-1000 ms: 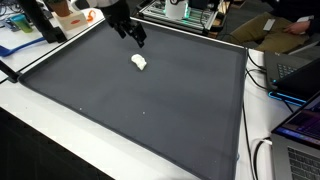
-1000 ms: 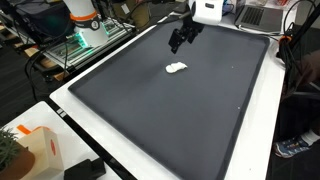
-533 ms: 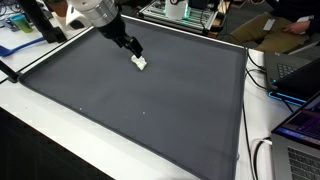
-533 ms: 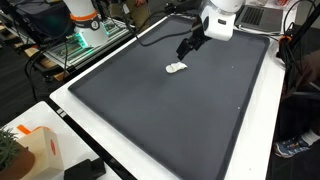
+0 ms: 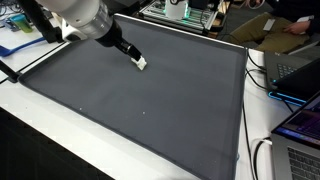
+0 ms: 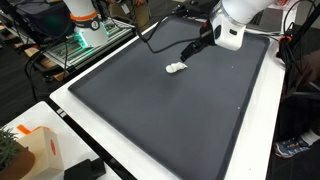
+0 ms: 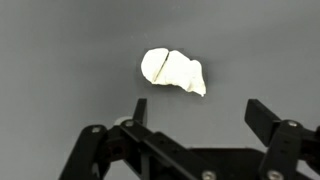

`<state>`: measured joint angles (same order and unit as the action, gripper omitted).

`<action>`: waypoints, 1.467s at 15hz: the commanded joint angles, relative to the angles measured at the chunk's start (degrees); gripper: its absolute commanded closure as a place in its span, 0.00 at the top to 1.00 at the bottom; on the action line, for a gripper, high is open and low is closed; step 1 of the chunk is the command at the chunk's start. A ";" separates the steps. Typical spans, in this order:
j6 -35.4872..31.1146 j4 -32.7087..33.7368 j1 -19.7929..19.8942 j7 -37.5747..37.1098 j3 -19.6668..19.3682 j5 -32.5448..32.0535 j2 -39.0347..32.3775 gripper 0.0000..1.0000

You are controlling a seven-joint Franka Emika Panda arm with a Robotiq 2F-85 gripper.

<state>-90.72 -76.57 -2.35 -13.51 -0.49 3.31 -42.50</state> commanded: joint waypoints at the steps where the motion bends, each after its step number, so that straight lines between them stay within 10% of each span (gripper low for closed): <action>1: 4.98 7.07 -0.57 -1.74 -0.70 -0.30 -5.03 1.00; 8: 7.86 12.56 -0.62 -2.13 -0.74 -0.14 -8.77 1.00; 22: -14.71 -23.07 0.54 11.34 -0.89 -5.71 23.07 1.00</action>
<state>-98.95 -88.44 -2.06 -6.63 -2.42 -0.42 -27.25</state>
